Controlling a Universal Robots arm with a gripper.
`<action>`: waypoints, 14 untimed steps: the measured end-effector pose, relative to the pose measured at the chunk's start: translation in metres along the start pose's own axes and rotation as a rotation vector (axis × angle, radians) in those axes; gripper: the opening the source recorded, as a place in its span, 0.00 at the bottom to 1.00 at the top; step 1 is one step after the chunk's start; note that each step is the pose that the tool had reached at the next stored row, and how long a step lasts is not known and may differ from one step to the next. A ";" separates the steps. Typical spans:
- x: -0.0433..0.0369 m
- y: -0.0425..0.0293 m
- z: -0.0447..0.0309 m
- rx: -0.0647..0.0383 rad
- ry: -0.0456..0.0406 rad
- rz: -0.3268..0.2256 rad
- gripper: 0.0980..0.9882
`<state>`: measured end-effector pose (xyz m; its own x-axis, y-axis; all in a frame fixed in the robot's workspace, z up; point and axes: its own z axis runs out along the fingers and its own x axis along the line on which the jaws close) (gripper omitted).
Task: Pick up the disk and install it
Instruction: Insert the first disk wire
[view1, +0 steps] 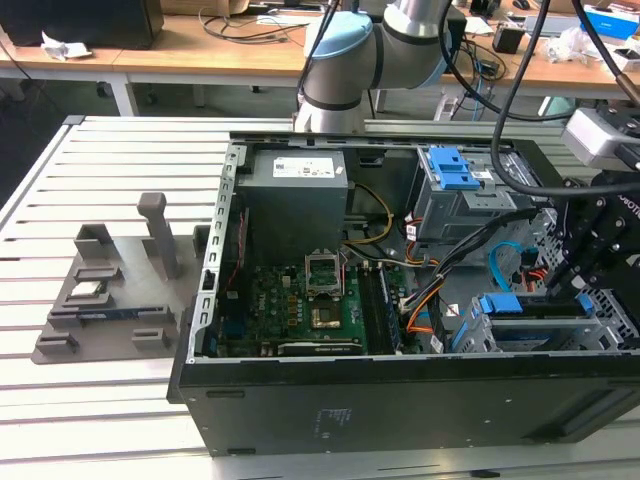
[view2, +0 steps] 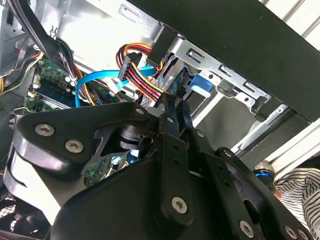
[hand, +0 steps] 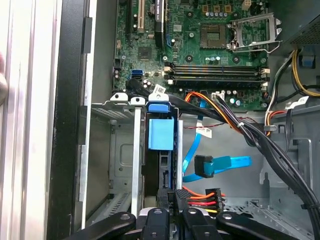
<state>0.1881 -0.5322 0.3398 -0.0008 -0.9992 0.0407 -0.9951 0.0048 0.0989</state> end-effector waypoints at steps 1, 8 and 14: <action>0.0000 0.0001 -0.0011 0.000 -0.0007 0.000 0.08; 0.0004 -0.0001 -0.0027 -0.002 -0.0032 0.031 0.08; 0.0014 -0.0008 0.0003 -0.002 -0.0036 0.032 0.08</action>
<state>0.1889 -0.5336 0.3394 -0.0332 -0.9986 0.0403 -0.9944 0.0371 0.0995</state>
